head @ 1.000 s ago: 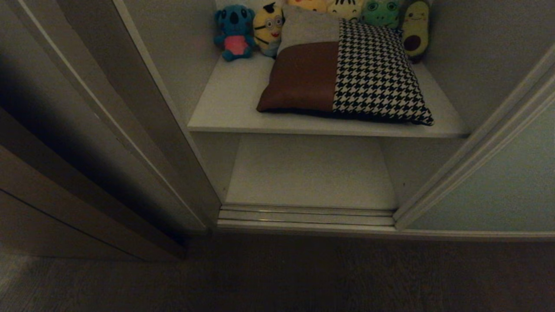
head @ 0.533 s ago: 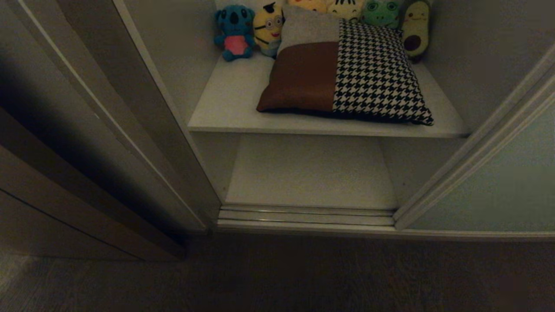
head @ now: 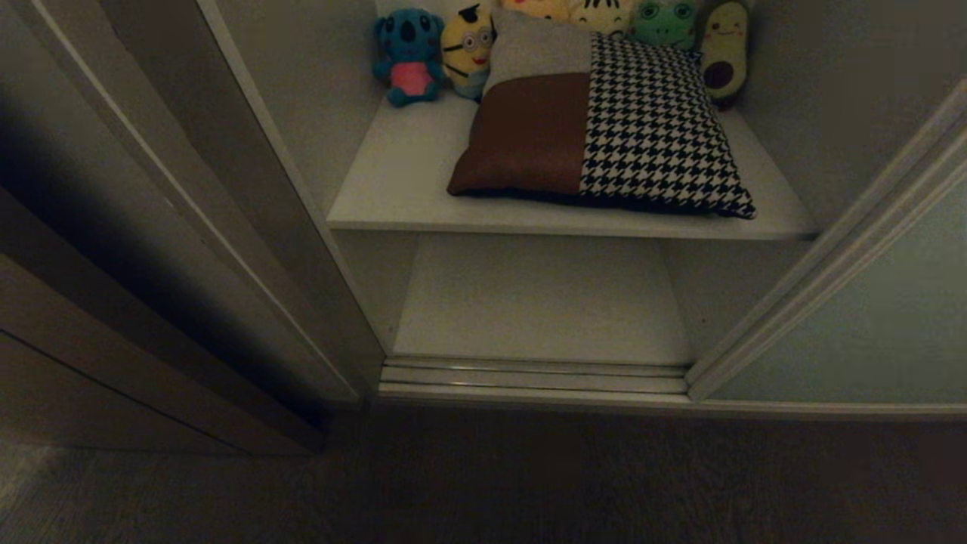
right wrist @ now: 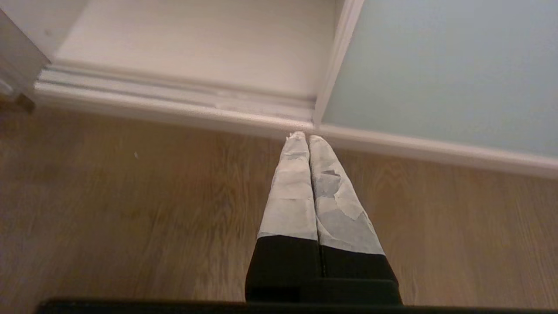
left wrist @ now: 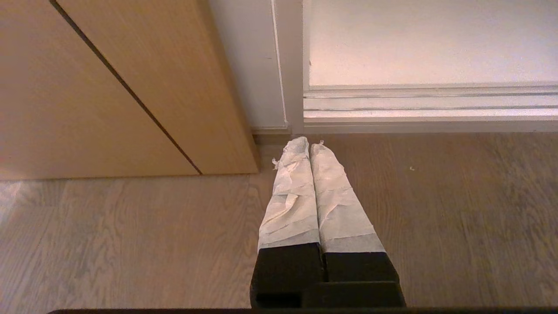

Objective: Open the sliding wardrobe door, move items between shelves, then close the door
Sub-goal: Close the door

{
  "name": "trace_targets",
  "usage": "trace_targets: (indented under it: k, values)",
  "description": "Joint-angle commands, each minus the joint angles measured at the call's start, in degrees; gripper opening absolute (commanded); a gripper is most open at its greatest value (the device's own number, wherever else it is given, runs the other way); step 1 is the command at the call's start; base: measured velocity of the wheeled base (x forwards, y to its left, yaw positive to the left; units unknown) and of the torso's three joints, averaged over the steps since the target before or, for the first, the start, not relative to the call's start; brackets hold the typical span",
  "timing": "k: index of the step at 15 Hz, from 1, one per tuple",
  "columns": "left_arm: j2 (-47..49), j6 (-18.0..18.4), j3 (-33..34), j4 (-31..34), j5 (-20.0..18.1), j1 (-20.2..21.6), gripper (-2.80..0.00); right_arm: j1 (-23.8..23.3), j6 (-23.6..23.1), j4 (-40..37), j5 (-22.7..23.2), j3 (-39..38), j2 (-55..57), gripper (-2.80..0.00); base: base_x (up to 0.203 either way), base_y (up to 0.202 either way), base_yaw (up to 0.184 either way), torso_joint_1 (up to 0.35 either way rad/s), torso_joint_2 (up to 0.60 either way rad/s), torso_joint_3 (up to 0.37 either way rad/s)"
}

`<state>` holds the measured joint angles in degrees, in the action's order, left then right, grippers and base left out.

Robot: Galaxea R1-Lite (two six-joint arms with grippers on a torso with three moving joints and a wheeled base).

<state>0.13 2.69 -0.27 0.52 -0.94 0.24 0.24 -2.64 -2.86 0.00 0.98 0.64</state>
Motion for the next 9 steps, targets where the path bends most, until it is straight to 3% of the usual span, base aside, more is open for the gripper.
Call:
trace_targets:
  k: [1,3,5,9]
  values:
    - [0.1,0.0,0.0,0.0,0.0,0.0,-2.8,0.0,0.8,-1.9,-0.4,4.9,1.5,-2.8,0.0,0.0,0.0,0.0,0.0,0.0]
    - [0.1,0.0,0.0,0.0,0.0,0.0,-2.8,0.0,3.8,-5.7,-0.4,16.5,2.4,-2.8,0.0,0.0,0.0,0.0,0.0,0.0]
    - [0.1,0.0,0.0,0.0,0.0,0.0,-2.8,0.0,5.6,-14.2,-0.7,28.7,3.6,-2.8,0.0,0.0,0.0,0.0,0.0,0.0]
    - [0.1,0.0,0.0,0.0,0.0,0.0,-2.8,-0.8,6.4,-22.0,-4.0,47.9,16.7,-2.8,0.0,0.0,0.0,0.0,0.0,0.0]
